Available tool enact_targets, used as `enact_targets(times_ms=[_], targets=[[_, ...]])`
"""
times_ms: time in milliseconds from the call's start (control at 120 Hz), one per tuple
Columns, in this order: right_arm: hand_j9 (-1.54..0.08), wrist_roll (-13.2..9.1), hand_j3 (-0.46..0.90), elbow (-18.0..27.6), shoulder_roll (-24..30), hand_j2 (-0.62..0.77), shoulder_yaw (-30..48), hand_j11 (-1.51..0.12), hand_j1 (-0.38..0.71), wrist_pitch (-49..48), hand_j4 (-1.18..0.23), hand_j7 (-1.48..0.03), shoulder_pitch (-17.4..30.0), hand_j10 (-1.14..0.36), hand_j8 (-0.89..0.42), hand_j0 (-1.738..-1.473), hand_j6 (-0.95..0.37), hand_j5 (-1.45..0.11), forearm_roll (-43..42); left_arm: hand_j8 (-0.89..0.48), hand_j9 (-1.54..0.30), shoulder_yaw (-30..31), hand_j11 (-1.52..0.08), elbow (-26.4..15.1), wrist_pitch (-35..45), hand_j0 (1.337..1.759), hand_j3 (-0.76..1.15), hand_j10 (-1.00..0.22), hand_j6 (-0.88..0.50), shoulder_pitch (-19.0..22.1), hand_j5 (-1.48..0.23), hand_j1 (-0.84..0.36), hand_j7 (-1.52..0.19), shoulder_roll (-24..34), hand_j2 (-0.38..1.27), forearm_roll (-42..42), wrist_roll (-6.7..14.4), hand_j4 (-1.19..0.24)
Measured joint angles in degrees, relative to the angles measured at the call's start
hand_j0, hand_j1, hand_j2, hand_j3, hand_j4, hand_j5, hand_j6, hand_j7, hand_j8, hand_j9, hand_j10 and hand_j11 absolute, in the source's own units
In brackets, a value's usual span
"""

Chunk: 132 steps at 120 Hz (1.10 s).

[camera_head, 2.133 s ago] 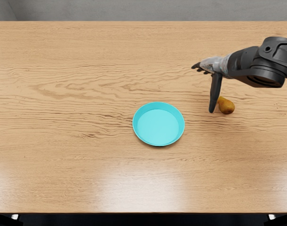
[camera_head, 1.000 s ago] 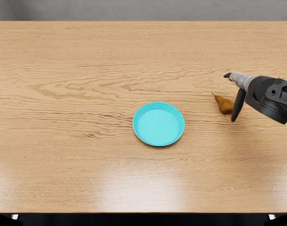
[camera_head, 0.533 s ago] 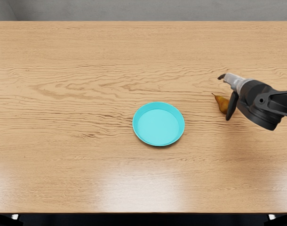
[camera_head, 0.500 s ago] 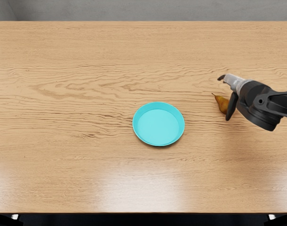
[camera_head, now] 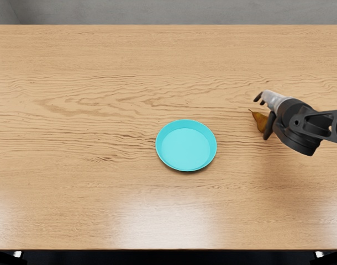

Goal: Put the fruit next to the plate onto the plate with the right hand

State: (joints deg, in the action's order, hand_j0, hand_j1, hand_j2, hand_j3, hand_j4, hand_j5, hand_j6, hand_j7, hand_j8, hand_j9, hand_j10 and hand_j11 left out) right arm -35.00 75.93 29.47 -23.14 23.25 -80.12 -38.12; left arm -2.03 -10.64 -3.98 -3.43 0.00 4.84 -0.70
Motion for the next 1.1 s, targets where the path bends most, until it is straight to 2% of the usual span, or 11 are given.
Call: enact_targets(times_ms=[508,1100], targets=[[-0.36,0.00,0.00,-4.16,-2.54,-0.05,-0.09,-0.36,-0.02,0.04,-0.28,-0.36,1.74,-0.28,-0.28,-1.658,-0.28,-0.36,-0.23,-0.01,-0.01,0.00,-0.01,0.00,0.00,1.658,0.00,-0.01,-0.01,-0.08,-0.01,0.34,-0.01,0.00,0.00,0.00,0.00,-0.01],[-0.39,0.00,0.00,-6.14,-3.50,-0.06,-0.06,-0.39,0.01,0.12,-0.30,-0.39,2.95,-0.30,-0.30,-1.658,-0.30,-0.39,-1.49,-0.01,-0.01,0.00,-0.01,0.00,0.01,1.658,0.00,-0.01,-0.01,-0.19,-0.01,0.34,-0.01,0.00,0.00,0.00,0.00,-0.01]])
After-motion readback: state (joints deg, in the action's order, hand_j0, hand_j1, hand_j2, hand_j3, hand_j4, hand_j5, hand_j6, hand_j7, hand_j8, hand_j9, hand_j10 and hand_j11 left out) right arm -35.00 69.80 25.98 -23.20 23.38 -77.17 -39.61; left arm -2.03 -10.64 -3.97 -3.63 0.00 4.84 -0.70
